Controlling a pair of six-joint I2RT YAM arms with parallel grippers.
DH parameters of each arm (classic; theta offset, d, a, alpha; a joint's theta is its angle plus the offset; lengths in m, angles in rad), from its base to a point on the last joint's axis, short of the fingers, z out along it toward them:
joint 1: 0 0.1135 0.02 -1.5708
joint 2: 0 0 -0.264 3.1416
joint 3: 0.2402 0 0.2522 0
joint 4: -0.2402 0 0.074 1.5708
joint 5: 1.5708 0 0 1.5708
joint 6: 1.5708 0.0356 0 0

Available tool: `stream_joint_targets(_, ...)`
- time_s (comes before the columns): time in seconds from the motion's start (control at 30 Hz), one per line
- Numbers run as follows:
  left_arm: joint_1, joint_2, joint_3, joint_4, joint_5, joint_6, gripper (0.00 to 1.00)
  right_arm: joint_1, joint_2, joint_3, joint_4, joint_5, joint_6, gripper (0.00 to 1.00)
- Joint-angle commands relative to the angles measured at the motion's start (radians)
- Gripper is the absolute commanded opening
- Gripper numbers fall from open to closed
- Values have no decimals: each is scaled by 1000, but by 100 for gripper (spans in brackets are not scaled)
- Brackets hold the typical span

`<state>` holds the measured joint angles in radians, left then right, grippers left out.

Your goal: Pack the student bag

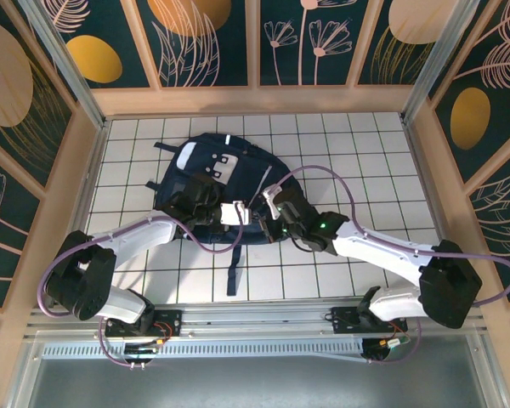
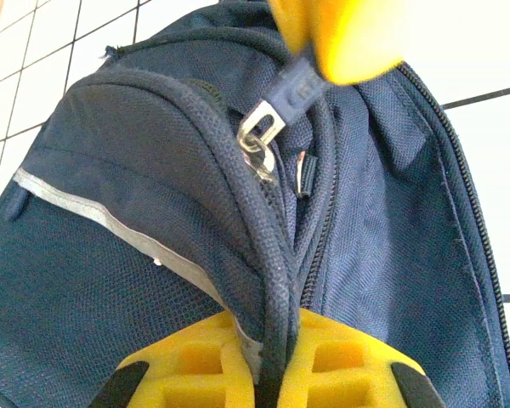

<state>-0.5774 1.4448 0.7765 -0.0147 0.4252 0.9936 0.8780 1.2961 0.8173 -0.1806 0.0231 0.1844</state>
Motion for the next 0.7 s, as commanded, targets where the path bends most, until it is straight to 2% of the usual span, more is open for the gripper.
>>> stream_joint_targets(0.0, -1, -33, 0, -108, 31, 78, 0, -82, -38, 19, -71, 93, -44, 0)
stream_joint_targets(0.17, 1, -64, -28, -116, 56, 132, 0, -180, -37, 18, -92, 100, -72, 0)
stream_joint_targets(0.3, -1, -129, -57, -138, 145, 244, 0, -232, -35, 10, -82, 74, -90, 0)
stream_joint_targets(0.43, 1, -183, -64, -157, 174, 292, 0, -236, -47, -1, -83, 46, -100, 0)
stream_joint_targets(0.53, 4, -161, -33, -193, 173, 304, 0, -227, -75, -21, -76, -34, -96, 0)
stream_joint_targets(0.67, 10, -113, 14, -216, 189, 305, 0, -174, -107, -24, -114, -28, -92, 0)
